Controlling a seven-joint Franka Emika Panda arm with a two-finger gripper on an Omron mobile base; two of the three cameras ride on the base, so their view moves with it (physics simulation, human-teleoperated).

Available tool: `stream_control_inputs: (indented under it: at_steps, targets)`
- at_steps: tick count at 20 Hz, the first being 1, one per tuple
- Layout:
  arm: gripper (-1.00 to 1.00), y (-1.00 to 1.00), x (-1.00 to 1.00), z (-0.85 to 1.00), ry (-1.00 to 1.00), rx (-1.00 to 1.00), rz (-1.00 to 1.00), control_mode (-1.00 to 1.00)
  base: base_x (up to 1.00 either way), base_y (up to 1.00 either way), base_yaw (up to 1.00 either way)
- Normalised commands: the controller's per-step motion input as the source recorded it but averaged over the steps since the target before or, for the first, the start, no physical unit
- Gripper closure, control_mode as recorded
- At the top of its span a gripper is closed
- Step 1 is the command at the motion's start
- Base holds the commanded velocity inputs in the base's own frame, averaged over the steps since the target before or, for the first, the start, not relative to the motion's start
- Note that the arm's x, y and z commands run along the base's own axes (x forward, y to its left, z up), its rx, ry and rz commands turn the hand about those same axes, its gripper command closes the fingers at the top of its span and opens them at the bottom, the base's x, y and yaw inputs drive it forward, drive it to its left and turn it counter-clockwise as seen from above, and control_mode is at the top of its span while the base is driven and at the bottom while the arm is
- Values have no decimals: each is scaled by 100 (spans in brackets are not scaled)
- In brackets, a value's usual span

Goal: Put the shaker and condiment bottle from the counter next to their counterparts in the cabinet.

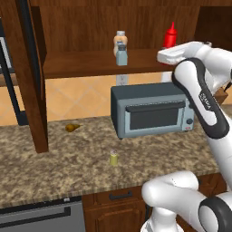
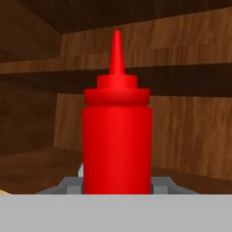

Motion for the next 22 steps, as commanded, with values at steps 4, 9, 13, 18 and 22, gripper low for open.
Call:
stream_control_inputs:
  at_steps: [4,9,13,18,22]
  targets:
    - [100,2,71,0,7,-3,0,-100,0,0,0]
    - [100,1,71,-15,6,-5,1,-100,0,0,0]
    - [100,1,60,-24,0,-6,3,-100,0,0,0]
    - [100,16,51,-10,5,0,1,-100,0,0,0]
    - [100,13,28,-5,15,1,4,-100,0,0,0]
